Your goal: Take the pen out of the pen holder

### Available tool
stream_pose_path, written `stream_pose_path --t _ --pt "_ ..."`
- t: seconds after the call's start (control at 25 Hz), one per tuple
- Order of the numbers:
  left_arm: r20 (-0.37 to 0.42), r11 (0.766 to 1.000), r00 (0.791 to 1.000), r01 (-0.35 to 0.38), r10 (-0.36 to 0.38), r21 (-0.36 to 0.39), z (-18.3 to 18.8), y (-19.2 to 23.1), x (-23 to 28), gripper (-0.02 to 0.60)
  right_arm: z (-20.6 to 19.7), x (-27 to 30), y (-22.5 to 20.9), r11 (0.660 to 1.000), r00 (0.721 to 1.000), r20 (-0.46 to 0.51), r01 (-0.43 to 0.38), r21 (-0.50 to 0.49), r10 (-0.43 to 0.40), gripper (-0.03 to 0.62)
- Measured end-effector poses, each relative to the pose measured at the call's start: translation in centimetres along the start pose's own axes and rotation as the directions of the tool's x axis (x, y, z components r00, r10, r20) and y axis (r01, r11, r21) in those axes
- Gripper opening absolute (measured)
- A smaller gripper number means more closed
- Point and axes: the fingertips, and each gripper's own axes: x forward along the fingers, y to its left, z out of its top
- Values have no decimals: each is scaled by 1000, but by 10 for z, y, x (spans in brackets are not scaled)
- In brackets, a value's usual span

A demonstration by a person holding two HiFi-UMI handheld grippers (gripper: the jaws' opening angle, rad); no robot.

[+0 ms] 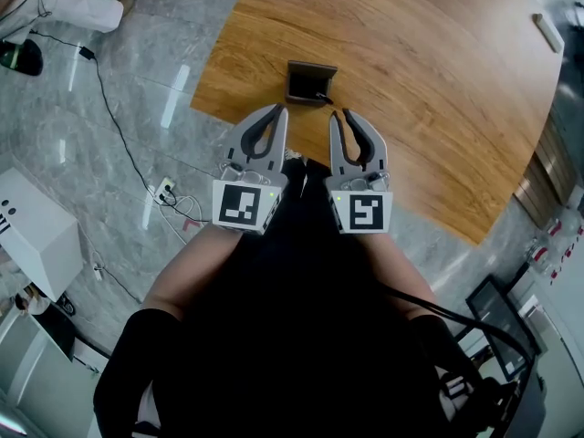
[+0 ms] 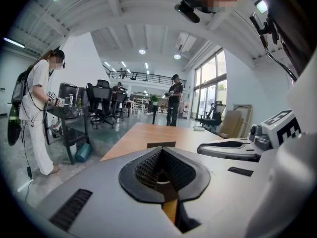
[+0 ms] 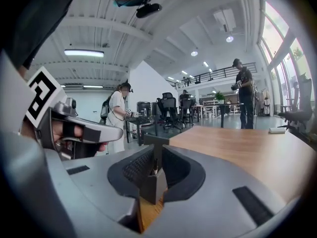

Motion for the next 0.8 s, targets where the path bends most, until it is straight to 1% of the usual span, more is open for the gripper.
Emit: stream_pose_path --t 0.2,0.4,0.6,0.8 --pt "44 999 999 16 -17 31 27 -7 -4 6 49 -17 2 1000 997 70 -19 -7 20 23" --pt "145 998 989 14 -23 62 65 -16 -15 6 97 -20 13 999 983 178 -51 -16 53 14" --pt "194 997 981 7 -22 75 85 -21 -22 6 120 -19 20 996 974 212 -78 -32 83 12" --pt "203 997 979 0 -16 77 92 -21 -26 5 130 -19 23 996 971 222 -84 -34 90 12"
